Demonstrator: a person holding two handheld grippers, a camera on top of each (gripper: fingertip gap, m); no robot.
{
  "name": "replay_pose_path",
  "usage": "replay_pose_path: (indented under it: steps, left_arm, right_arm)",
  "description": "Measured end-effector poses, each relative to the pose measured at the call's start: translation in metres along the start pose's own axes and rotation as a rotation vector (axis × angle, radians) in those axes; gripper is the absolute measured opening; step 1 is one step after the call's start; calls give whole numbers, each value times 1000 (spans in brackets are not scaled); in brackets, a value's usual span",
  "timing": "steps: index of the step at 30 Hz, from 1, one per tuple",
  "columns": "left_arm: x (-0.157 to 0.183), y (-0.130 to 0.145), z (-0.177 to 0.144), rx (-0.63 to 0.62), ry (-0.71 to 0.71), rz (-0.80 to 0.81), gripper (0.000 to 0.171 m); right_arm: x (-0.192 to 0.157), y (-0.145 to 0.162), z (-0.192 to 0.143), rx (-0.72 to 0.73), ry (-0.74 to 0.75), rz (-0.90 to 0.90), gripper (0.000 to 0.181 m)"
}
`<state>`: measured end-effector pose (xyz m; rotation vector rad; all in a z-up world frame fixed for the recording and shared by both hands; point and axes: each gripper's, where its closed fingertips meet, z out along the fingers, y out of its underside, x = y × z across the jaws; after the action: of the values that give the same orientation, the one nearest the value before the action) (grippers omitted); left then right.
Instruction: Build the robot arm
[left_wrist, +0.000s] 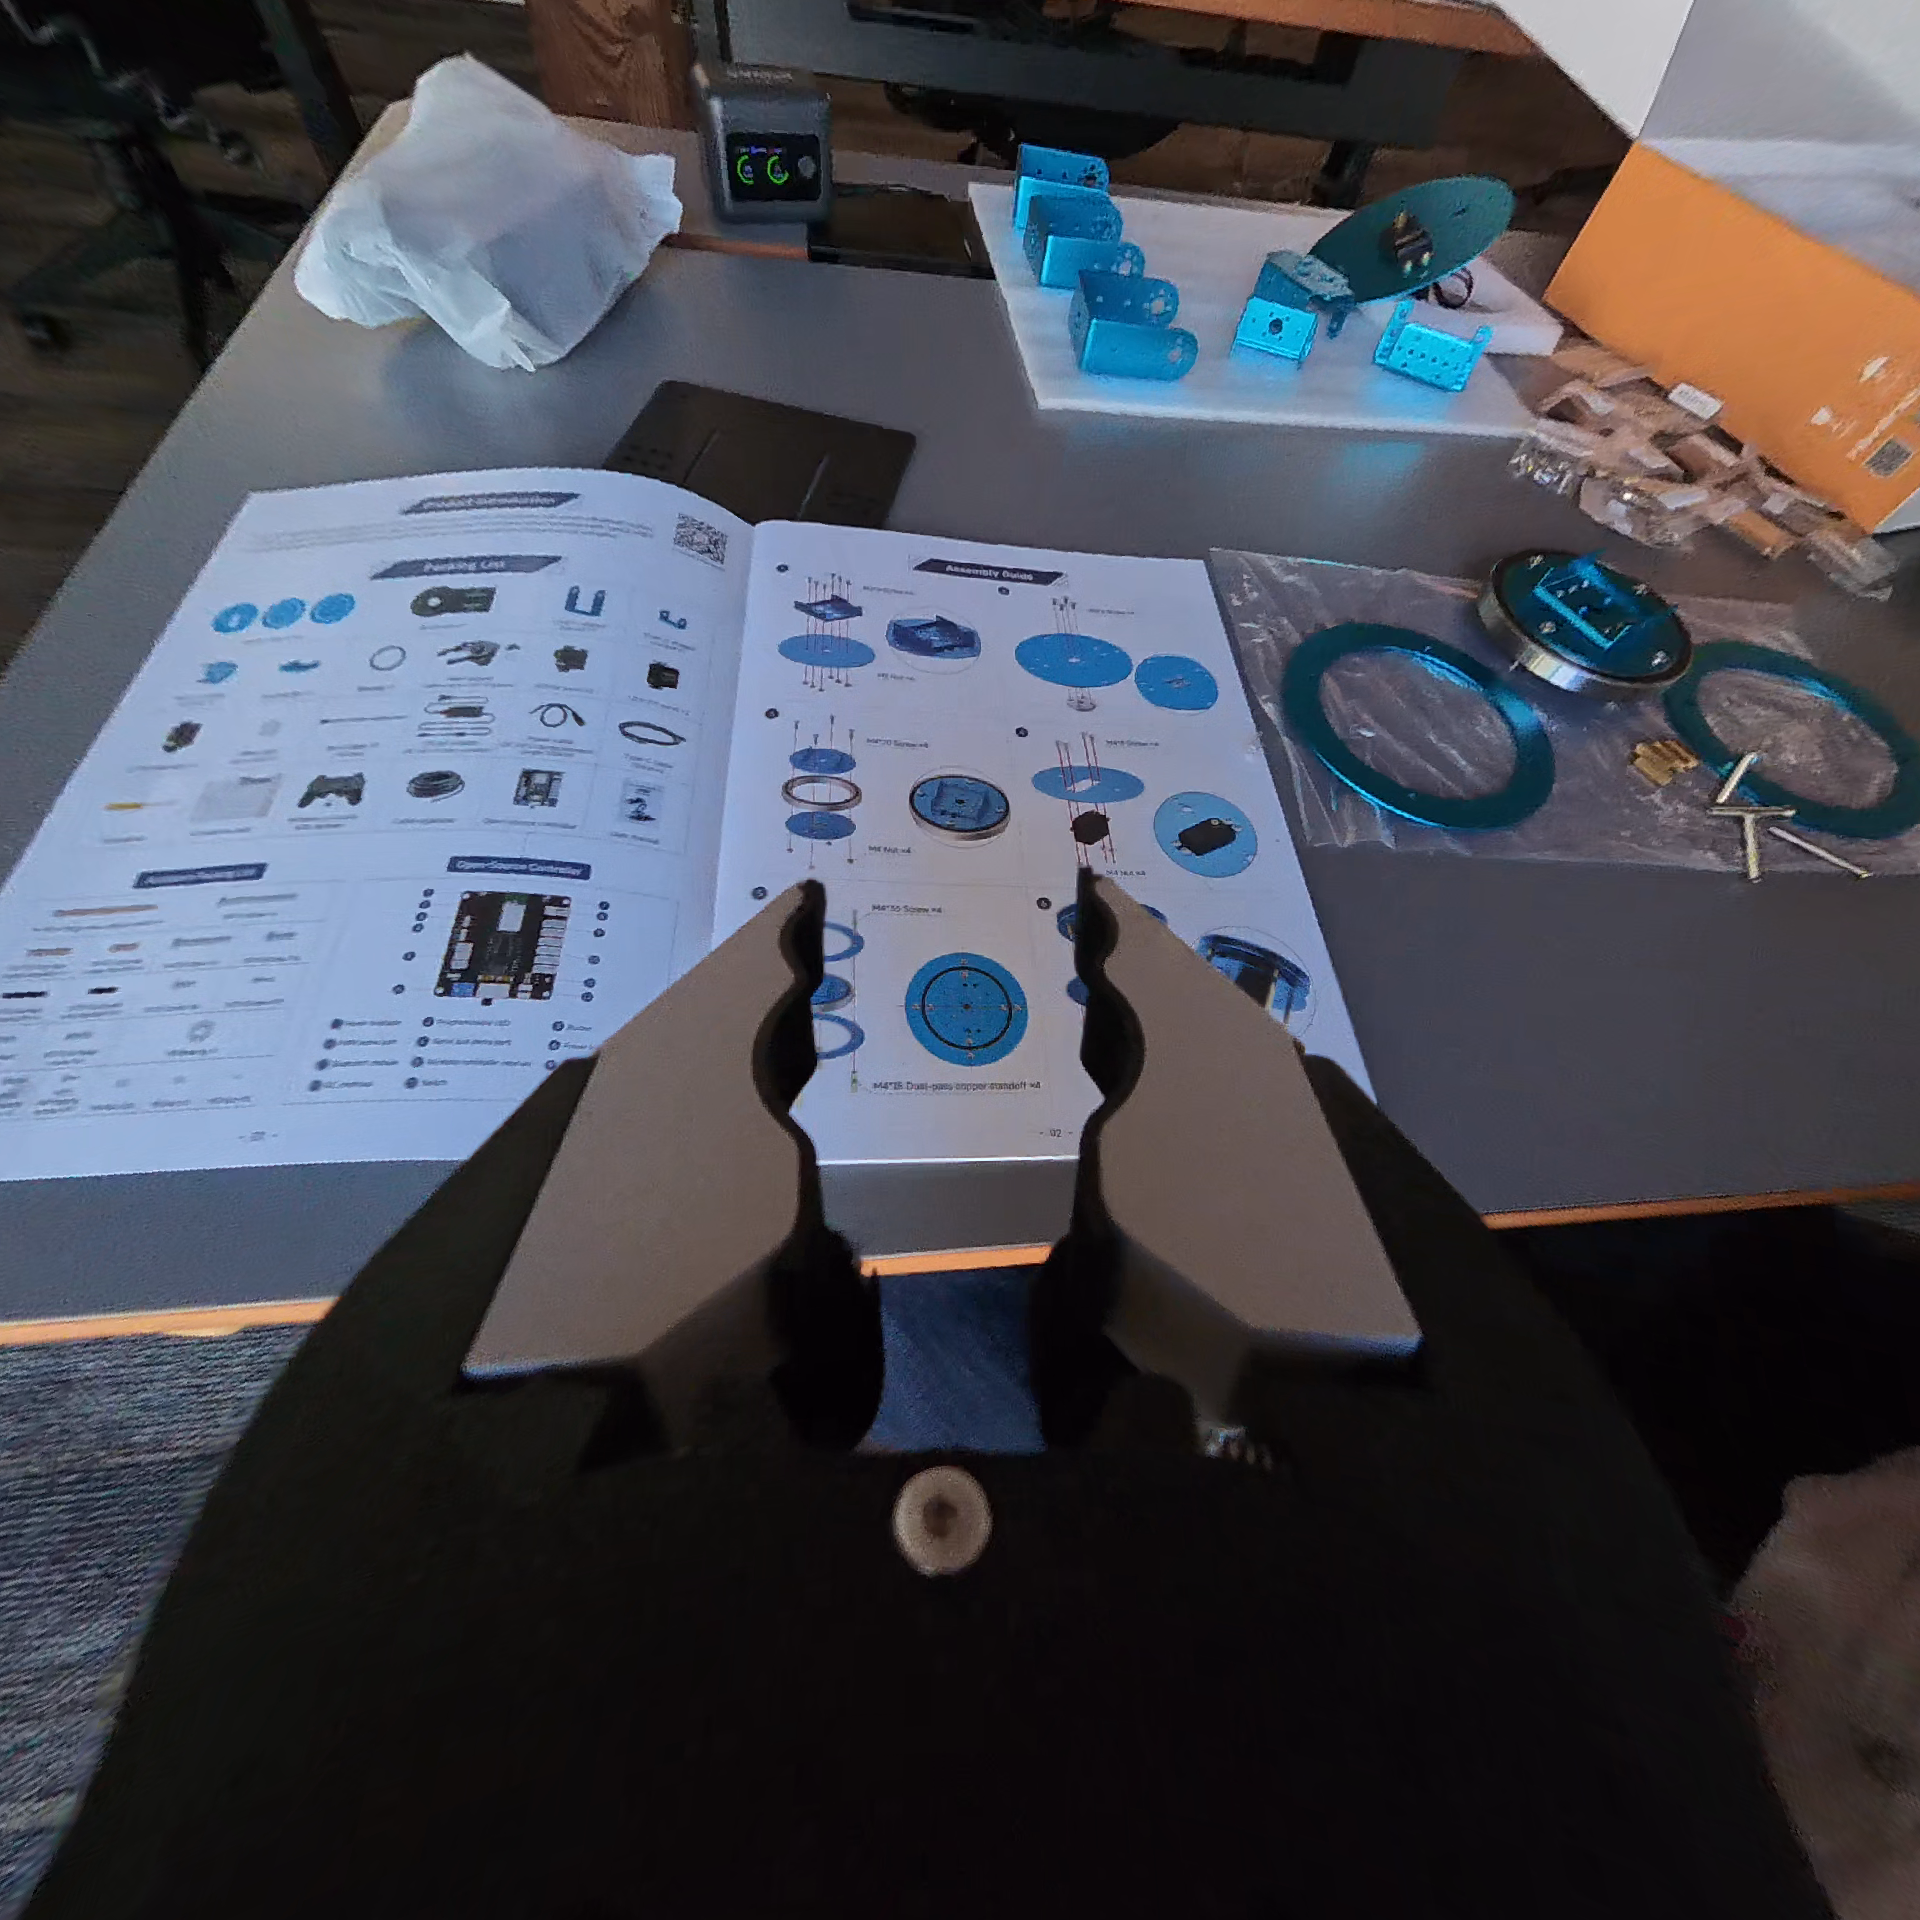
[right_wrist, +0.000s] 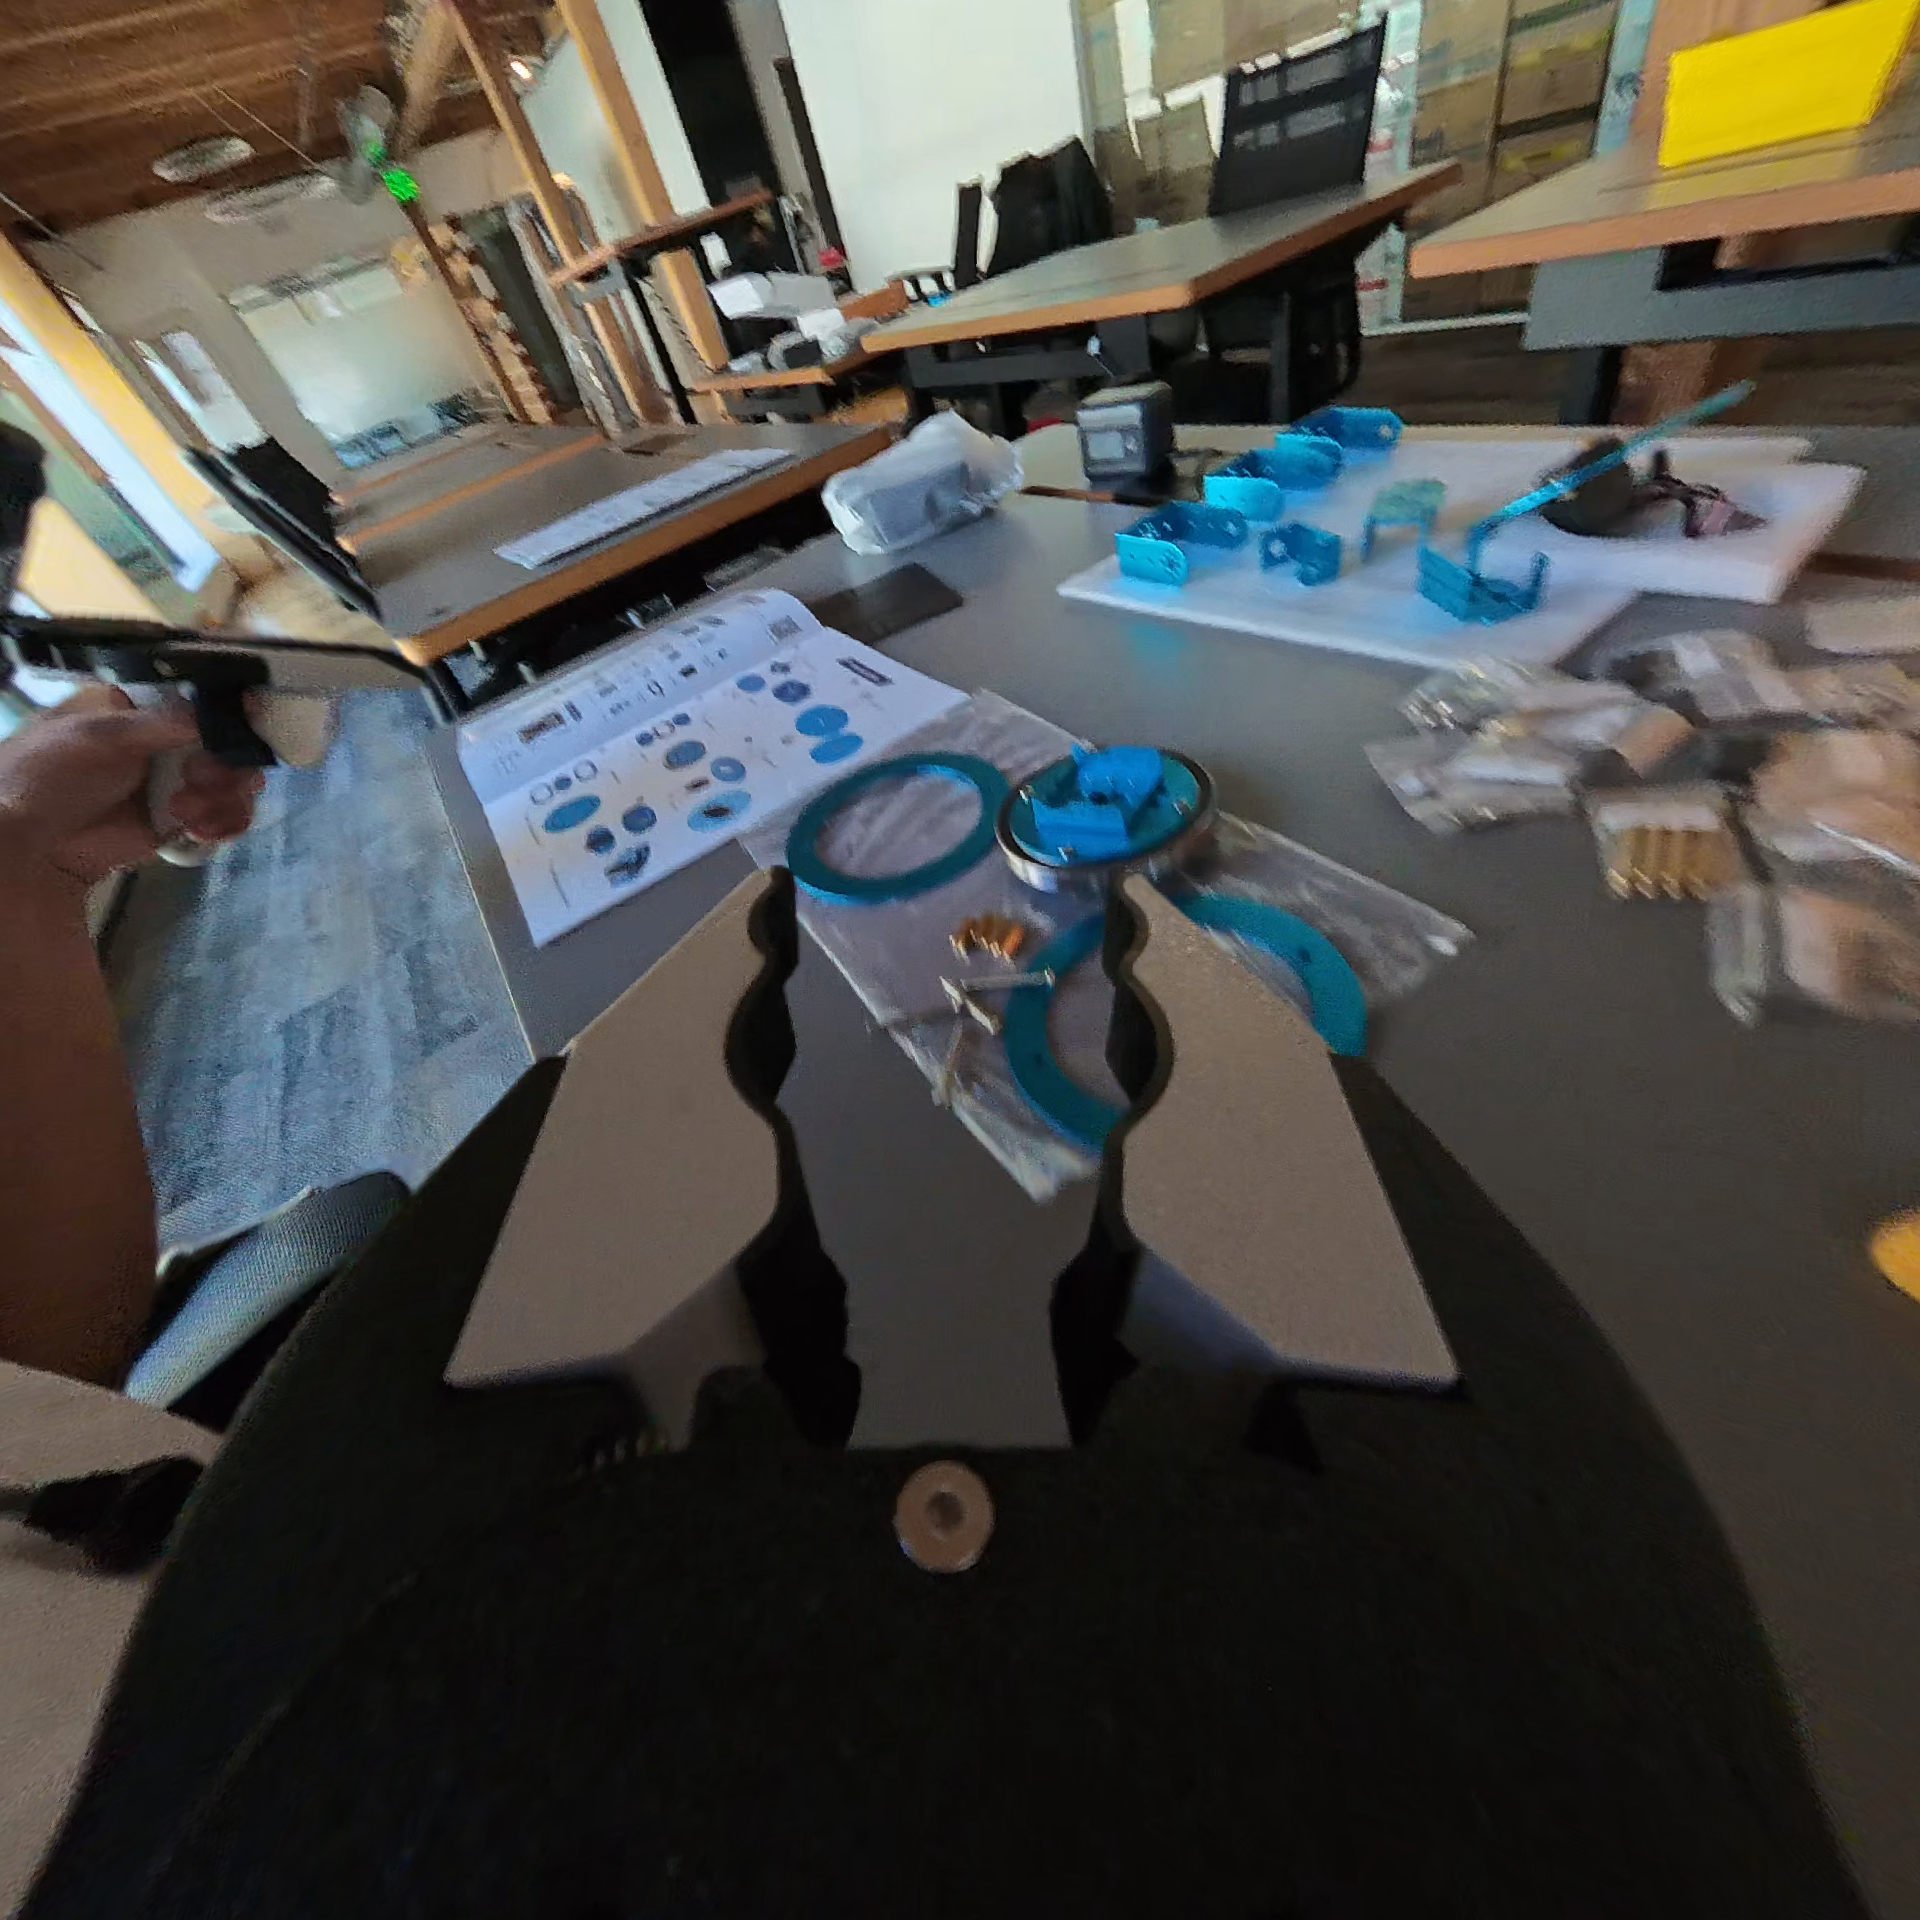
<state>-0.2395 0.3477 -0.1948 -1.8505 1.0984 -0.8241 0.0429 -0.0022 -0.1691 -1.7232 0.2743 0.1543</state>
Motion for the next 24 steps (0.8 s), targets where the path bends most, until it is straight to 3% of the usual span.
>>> replay_pose_path:
  steps: [3, 7, 11, 17, 20, 24]
  left_arm:
    - [-10, 21, 10, -99, 38, 42, 50]
    - [-28, 60, 19, -292, -10, 33, 51]
    - [-37, 105, 7, -534, -61, 117, 51]
    - [-47, 103, -16, -493, -55, 90, 52]
    - [-47, 102, -19, -474, -28, 89, 51]
    - [-36, 101, -20, -457, 31, 114, 52]
  right_arm:
    - [-15, -18, 48, 85, -117, 16, 56]
    - [-13, -10, 108, 24, -87, -28, 44]
    - [-25, -6, 151, 52, -41, -72, 46]
    - [-35, 9, 177, 17, 77, -212, 46]
    - [-53, 12, 180, 13, 26, -286, 51]
    - [-49, 35, 194, -123, 36, -270, 62]
